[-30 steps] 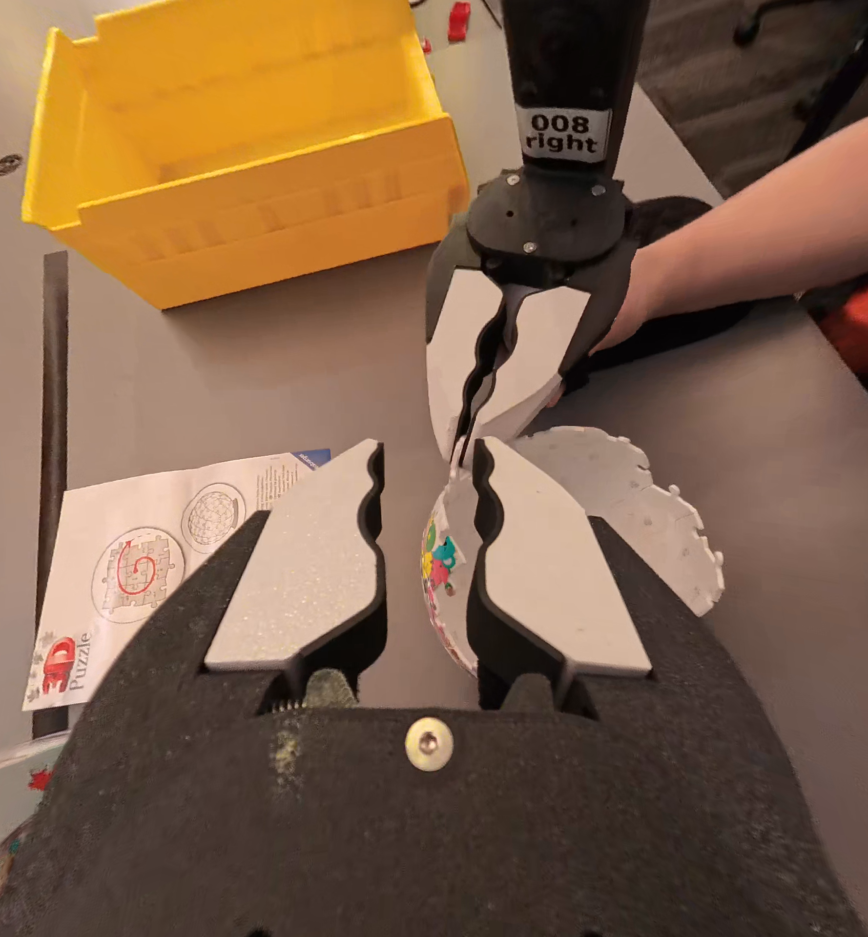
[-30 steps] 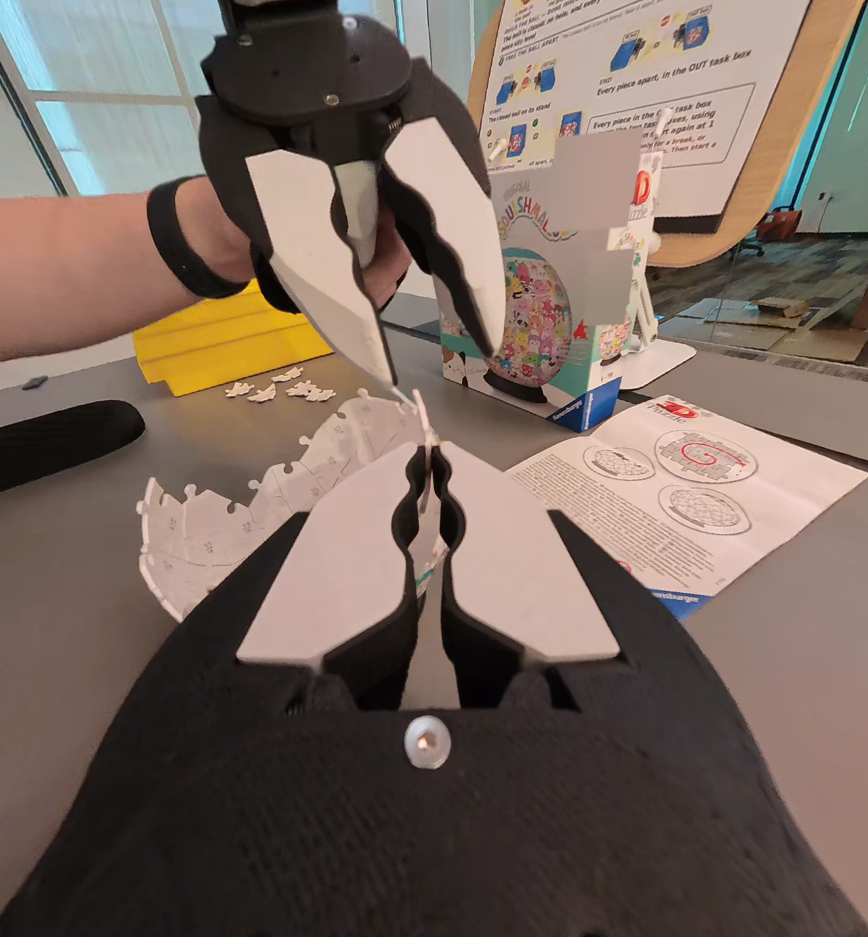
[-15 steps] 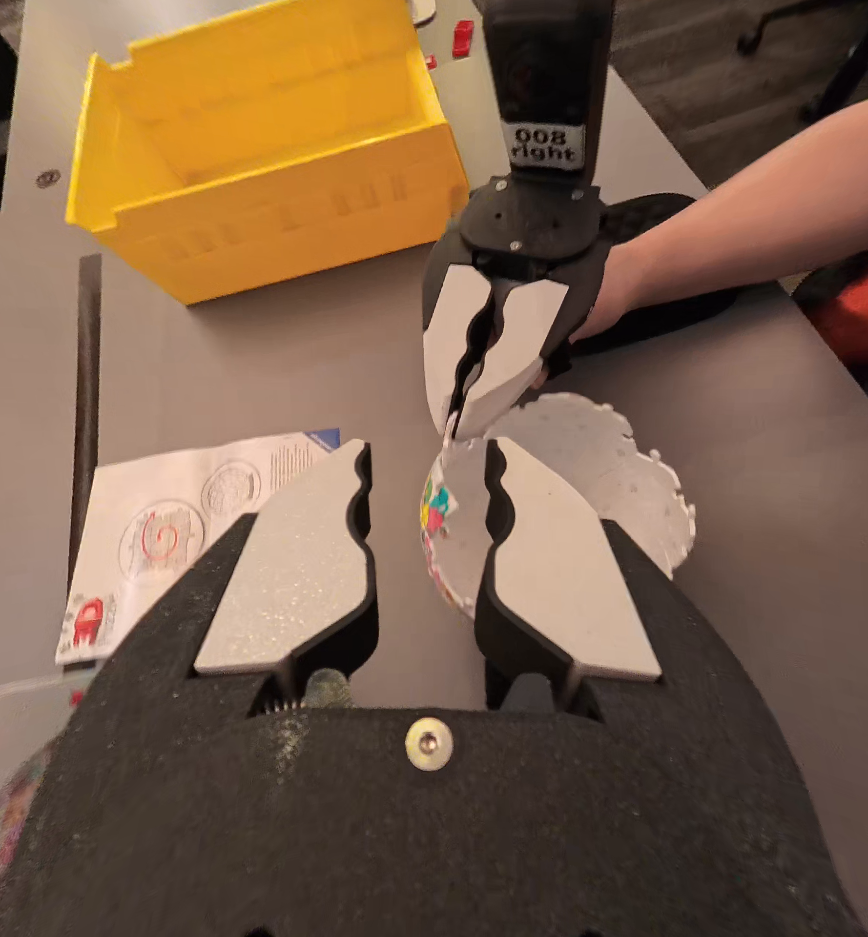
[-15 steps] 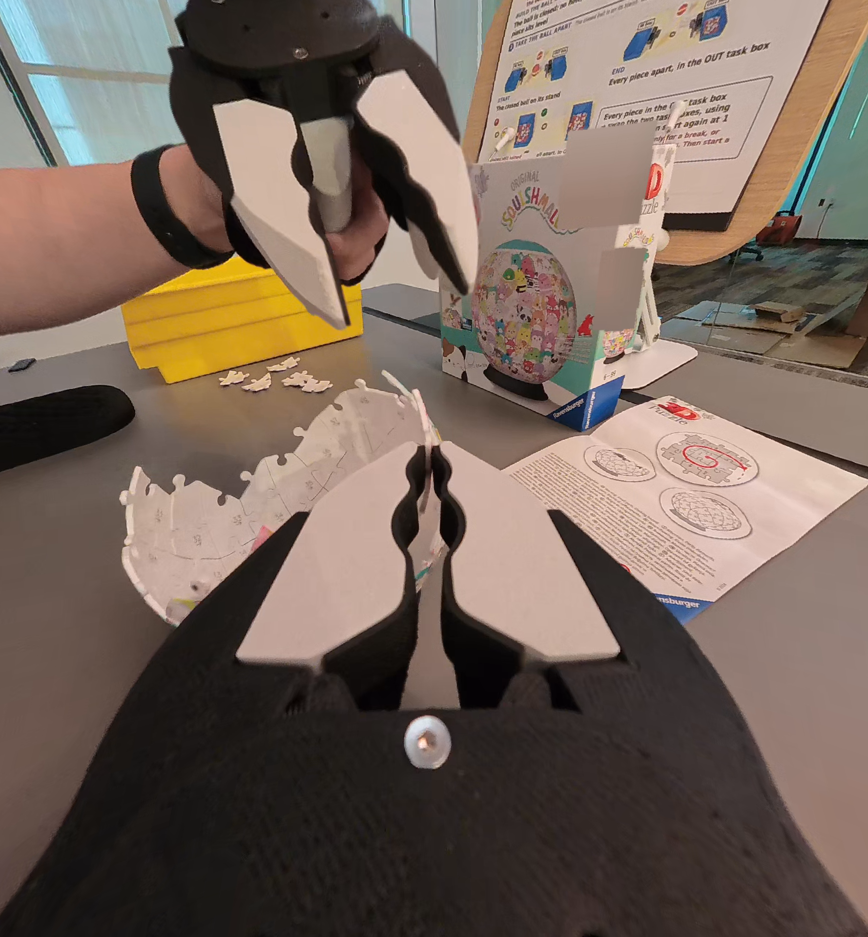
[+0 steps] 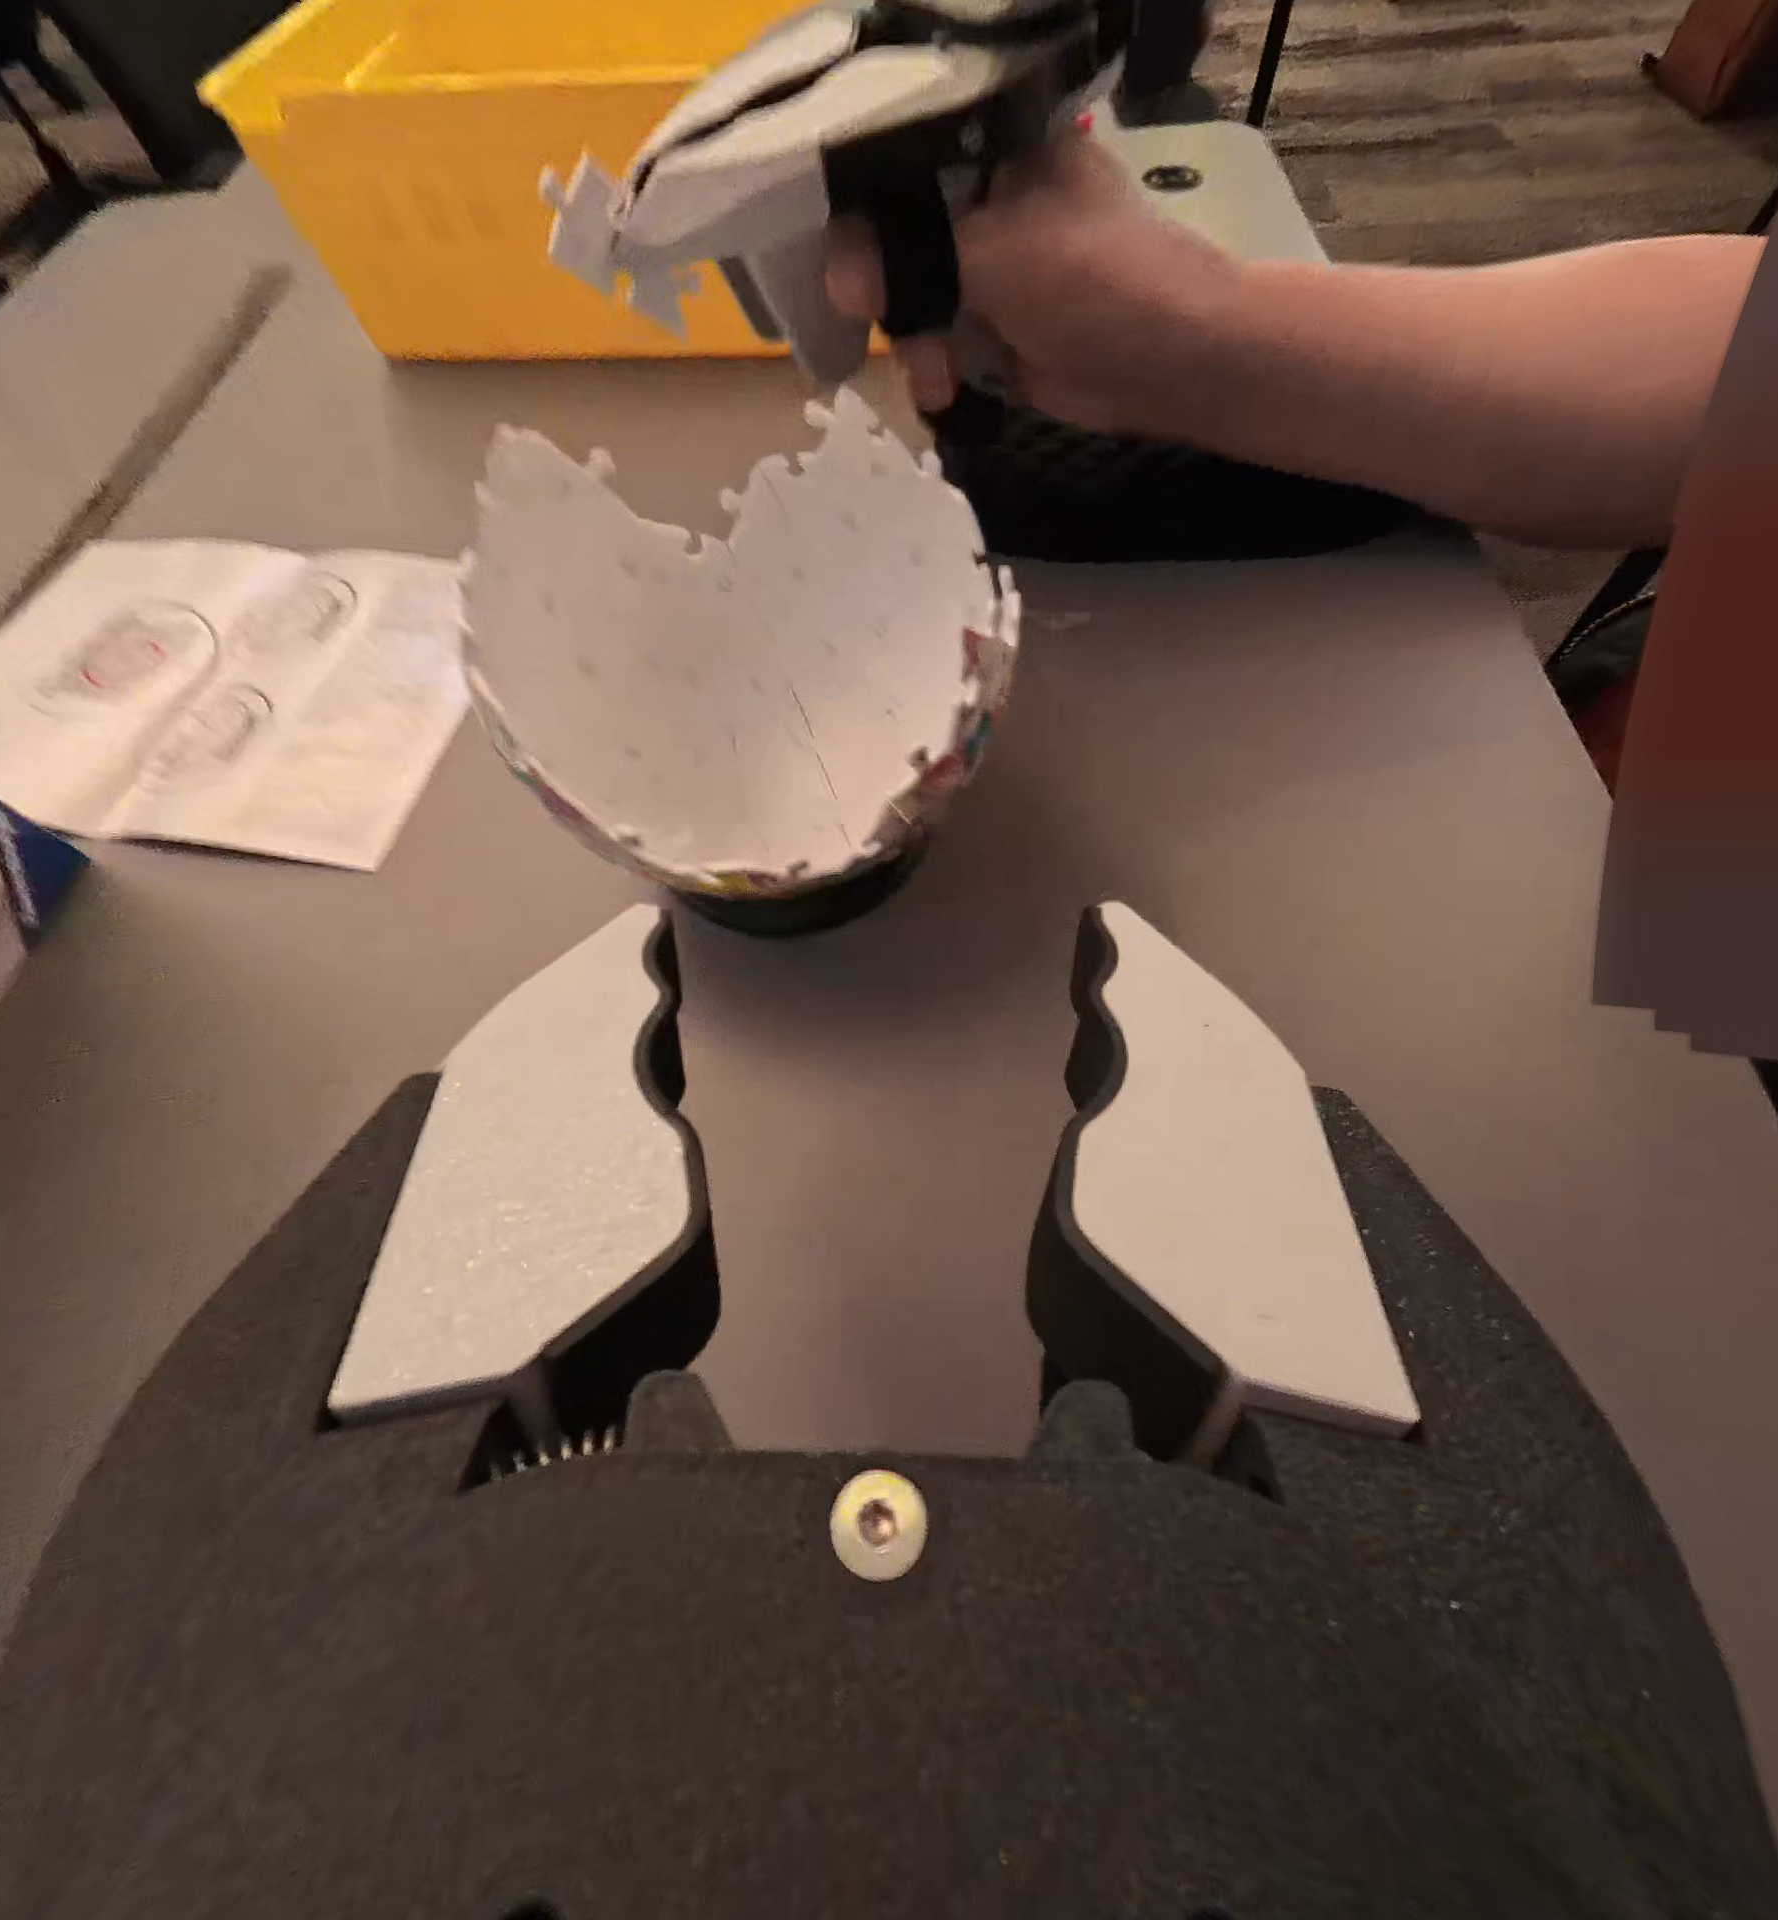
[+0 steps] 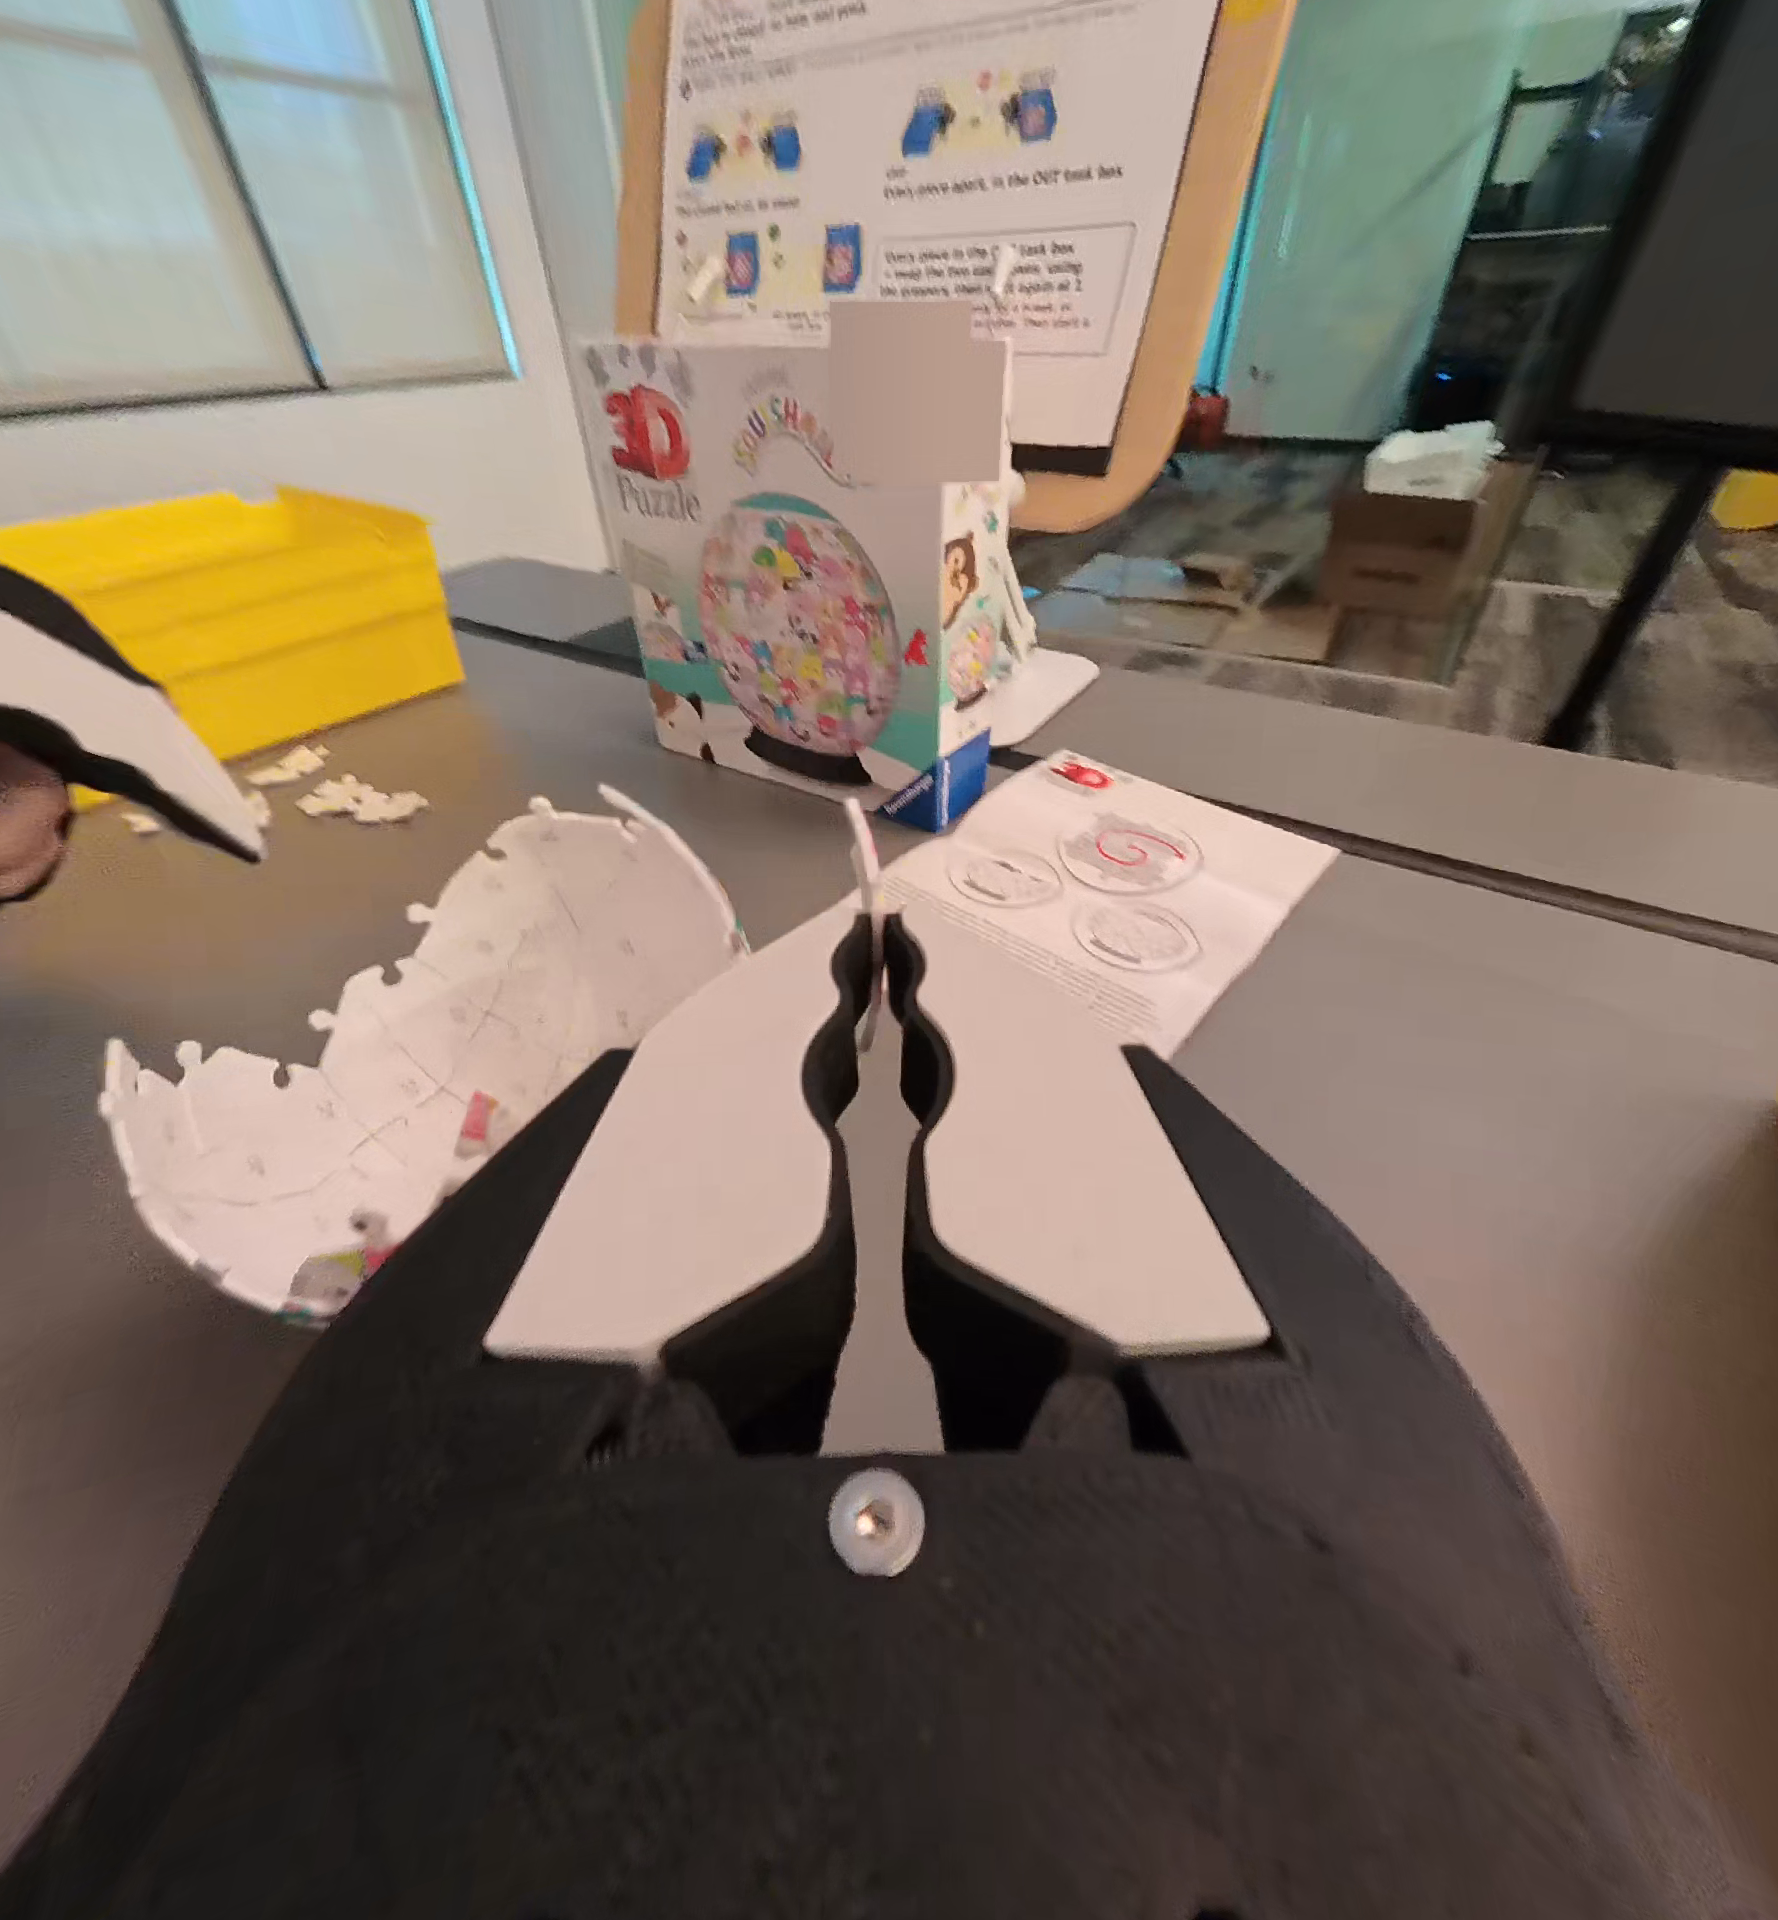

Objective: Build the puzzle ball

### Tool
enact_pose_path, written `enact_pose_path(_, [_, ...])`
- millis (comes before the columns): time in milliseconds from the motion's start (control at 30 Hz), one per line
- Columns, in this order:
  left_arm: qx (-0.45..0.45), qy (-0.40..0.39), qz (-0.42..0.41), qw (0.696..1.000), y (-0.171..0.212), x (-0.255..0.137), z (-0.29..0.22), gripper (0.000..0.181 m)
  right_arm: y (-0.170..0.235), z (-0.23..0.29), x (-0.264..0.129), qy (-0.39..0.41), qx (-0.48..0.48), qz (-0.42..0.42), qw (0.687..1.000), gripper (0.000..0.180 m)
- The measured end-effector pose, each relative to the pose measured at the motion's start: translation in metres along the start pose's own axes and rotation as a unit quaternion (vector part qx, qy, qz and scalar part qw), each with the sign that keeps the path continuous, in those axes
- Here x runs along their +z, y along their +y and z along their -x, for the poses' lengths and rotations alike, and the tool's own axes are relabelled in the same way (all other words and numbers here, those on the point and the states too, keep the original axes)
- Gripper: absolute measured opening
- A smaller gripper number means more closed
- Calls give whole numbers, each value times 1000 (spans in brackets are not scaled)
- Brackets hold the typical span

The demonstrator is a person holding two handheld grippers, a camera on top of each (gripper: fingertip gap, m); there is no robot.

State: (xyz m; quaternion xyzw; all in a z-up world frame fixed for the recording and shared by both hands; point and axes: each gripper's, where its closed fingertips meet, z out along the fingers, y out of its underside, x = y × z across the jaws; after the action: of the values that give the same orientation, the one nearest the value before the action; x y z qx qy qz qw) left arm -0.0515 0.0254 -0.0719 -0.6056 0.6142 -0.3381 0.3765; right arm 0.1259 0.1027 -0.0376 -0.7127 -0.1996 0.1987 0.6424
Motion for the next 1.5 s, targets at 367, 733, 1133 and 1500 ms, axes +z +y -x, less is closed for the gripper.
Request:
enact_pose_path(367, [7, -90, 74, 993, 36, 54, 29, 90, 59, 4, -23, 83, 38, 184, 979, 3])
enact_pose_path(733, [17, -129, 42, 991, 28, 67, 36, 82, 91, 22, -14, 66, -39, 286, 955, 3])
enact_pose_path(1133, [9, -140, 18, 990, 12, 61, 24, 76, 95, 31, -9, 48, -69, 300, 950, 3])
enact_pose_path(1500, [-67, -146, 28, 987, 8, 59, 12, 76, 102, 42, -16, 12, -25, 330, 944, 3])
